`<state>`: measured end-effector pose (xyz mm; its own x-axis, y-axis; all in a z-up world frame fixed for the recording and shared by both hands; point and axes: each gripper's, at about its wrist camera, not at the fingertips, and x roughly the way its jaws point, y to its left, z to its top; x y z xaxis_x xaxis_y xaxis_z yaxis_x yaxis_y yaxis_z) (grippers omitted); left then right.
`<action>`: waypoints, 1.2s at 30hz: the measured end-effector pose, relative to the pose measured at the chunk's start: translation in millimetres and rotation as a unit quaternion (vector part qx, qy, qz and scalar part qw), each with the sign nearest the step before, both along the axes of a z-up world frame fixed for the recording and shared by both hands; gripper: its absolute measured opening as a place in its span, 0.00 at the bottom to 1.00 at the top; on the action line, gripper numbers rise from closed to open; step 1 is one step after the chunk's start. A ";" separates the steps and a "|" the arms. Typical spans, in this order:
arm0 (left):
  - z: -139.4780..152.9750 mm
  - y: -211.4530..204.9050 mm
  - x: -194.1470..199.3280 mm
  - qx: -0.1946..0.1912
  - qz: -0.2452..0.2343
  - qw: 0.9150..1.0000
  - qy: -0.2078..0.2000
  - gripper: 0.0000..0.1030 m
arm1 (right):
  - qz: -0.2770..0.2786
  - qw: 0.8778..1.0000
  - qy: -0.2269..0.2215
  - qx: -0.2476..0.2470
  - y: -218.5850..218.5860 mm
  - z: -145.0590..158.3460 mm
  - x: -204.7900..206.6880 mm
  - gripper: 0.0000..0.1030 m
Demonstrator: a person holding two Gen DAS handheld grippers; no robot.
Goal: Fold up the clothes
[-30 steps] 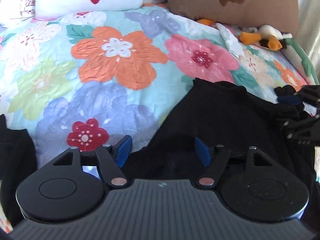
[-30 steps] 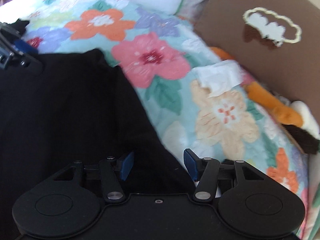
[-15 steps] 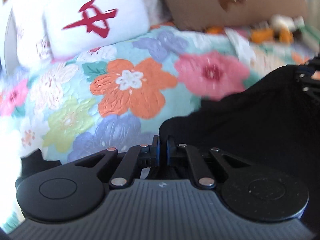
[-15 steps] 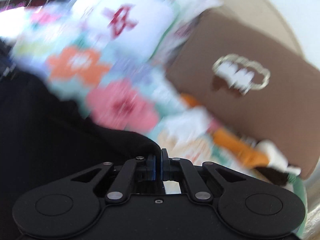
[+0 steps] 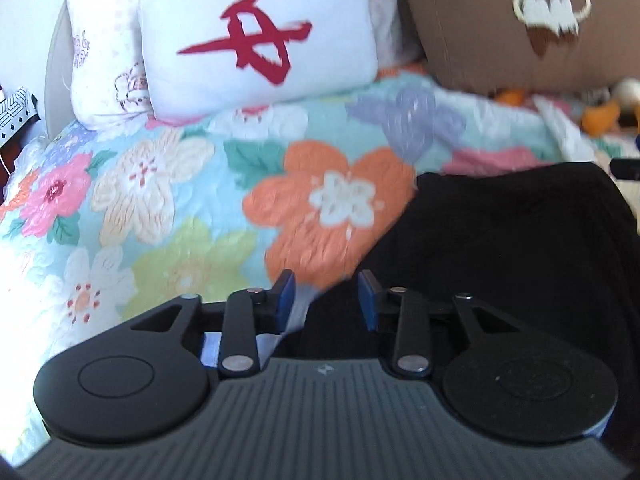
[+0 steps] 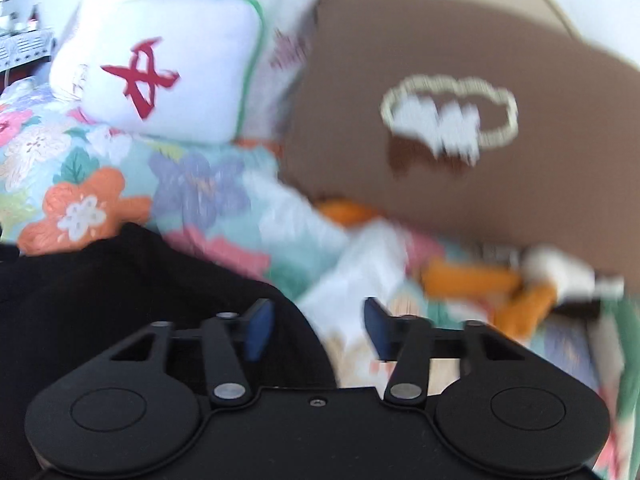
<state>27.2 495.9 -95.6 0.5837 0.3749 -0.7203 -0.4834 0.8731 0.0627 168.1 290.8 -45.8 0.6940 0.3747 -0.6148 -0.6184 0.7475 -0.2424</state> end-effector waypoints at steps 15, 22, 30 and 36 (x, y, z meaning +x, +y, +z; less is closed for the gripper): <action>20.7 -73.6 -82.9 -0.022 -0.062 0.993 0.099 0.75 | -0.089 0.995 0.039 -0.004 -134.2 38.7 -112.9 0.92; 55.8 -103.9 -157.2 0.034 -0.089 0.988 0.118 0.75 | 0.001 0.971 0.237 0.044 -188.2 67.6 -168.7 0.92; 86.0 -130.9 -208.0 -0.155 -0.145 0.974 0.085 0.75 | 0.036 0.917 0.398 0.016 -209.8 61.7 -217.6 0.92; 22.3 -186.6 -189.6 -0.212 -0.162 0.955 0.132 0.75 | -0.001 0.924 0.383 -0.024 -212.3 11.3 -202.4 0.85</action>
